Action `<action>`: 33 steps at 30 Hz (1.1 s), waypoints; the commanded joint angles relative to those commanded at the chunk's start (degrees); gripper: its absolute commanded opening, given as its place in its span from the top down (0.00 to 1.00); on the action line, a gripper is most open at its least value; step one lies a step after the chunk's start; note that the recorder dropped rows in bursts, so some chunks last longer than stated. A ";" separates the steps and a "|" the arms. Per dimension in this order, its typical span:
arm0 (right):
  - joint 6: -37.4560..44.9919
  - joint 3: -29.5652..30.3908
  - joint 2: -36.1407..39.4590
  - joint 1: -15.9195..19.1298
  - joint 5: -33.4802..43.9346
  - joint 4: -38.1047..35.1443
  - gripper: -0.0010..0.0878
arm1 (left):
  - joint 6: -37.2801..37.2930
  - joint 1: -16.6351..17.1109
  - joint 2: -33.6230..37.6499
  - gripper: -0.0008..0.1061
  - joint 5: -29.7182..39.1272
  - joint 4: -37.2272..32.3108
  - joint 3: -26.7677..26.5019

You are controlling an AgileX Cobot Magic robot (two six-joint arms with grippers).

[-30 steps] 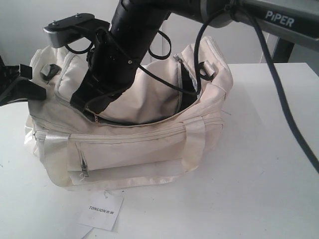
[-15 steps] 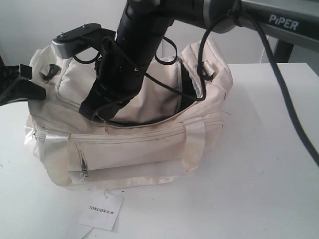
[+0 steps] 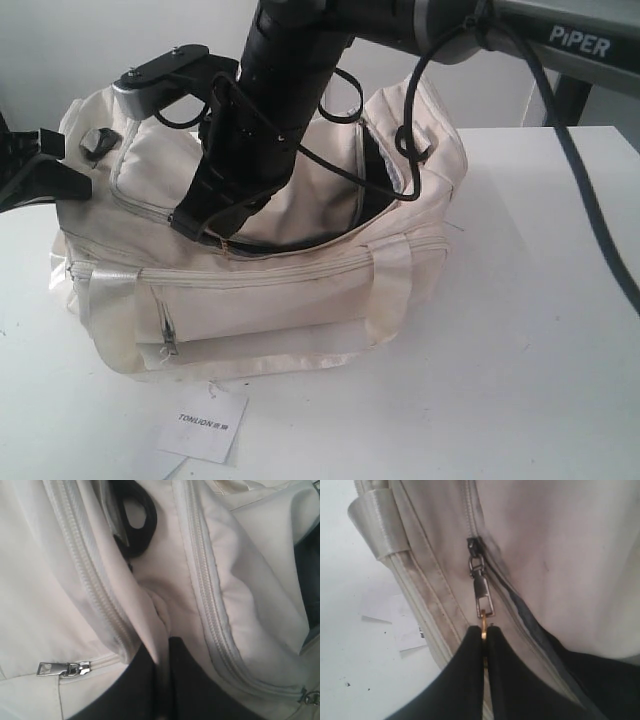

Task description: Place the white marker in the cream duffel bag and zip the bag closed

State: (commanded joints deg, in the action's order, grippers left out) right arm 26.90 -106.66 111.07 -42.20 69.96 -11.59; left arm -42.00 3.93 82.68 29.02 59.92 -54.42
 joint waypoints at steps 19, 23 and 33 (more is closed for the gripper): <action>-0.86 0.13 -0.35 0.00 0.00 1.19 0.99 | -0.10 0.00 0.00 0.99 -0.13 0.00 0.00; -1.45 0.13 -0.35 0.00 0.00 1.53 0.99 | -0.10 0.00 0.00 0.99 -0.13 0.00 0.00; -1.69 0.13 -0.35 0.00 0.00 1.54 0.99 | -0.23 0.00 0.00 0.99 -0.28 0.00 0.00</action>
State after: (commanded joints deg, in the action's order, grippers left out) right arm 25.21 -106.53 110.72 -42.20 69.96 -10.05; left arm -42.23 3.93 82.68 28.74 59.92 -54.42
